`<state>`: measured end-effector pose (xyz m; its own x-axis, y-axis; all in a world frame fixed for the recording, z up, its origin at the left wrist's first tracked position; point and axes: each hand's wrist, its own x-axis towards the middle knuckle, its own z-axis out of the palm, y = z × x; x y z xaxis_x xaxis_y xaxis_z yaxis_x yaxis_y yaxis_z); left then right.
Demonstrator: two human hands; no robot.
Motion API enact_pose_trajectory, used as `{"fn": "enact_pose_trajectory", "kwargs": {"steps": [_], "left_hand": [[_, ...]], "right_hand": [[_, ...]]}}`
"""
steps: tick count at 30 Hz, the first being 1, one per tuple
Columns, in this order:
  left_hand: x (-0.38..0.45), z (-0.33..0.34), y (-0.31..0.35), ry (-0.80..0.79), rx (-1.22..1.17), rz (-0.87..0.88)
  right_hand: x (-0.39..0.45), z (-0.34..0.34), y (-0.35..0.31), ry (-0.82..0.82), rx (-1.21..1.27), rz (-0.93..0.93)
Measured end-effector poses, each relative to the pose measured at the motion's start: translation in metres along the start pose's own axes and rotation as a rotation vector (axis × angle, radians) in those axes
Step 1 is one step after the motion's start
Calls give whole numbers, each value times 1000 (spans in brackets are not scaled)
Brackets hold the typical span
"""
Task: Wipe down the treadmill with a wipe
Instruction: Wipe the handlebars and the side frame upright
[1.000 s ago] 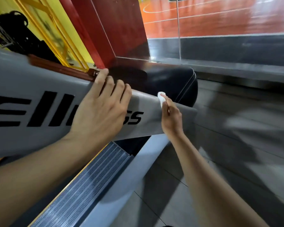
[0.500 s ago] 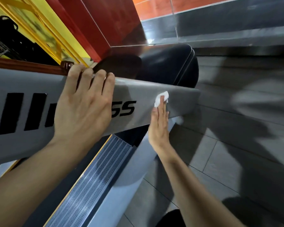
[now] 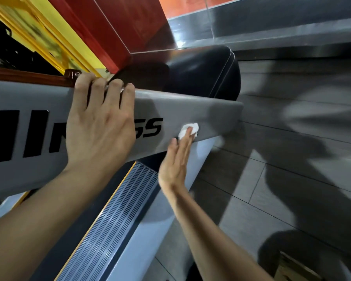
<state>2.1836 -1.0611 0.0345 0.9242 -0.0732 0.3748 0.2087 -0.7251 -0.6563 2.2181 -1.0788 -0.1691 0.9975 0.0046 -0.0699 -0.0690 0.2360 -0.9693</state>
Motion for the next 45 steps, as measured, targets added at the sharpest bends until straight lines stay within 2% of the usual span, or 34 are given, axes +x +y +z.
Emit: {"fn": "enact_pose_trajectory", "kwargs": {"steps": [1,3,6,7,8,10,11,12,14,17,20,22,24,28,31,34,36,41,45], "left_hand": [[0,0,0,-5,-10,-5],[0,-2,-1,-23,-20,-5],[-1,-3,-1,-18,-17,1],[-1,-3,-1,-15,-27,-1],[0,-2,0,-16,-41,-7],[2,0,0,-16,-67,-31],[4,0,1,-11,-76,-45],[5,1,2,-3,-80,-56],[8,2,5,14,-62,-68],[12,1,9,-15,-41,-56],[12,0,8,-19,-43,-80],[12,2,9,-14,-56,-99],[13,4,11,-9,-74,-131],[15,12,28,-33,-113,-140],[21,27,57,-59,-120,-81],[32,42,83,-106,-120,-33],[41,54,99,-131,-129,-13],[67,89,139,-175,-156,54],[79,109,160,-219,-201,82]], "right_hand": [[-14,7,-12,4,-5,-68],[-56,19,-36,-24,-27,-322],[-73,24,-32,-72,-35,-479],[-59,23,-21,-29,-33,-463],[-42,19,-11,11,-11,-366],[-4,8,-12,34,48,-56],[11,6,-19,30,43,-8],[25,3,-30,33,7,-84],[51,2,-53,-3,-68,-407],[87,-3,-92,-183,-292,-717],[109,-22,-112,-459,-549,-847],[125,-40,-127,-695,-633,-774],[139,-56,-137,-856,-664,-672],[146,-73,-127,-968,-542,-589],[169,-91,-91,-944,-495,-519],[201,-121,-47,-843,-531,-439],[217,-131,-21,-768,-531,-456],[238,-124,39,-464,-438,-500],[274,-135,89,-280,-361,-304]]}}
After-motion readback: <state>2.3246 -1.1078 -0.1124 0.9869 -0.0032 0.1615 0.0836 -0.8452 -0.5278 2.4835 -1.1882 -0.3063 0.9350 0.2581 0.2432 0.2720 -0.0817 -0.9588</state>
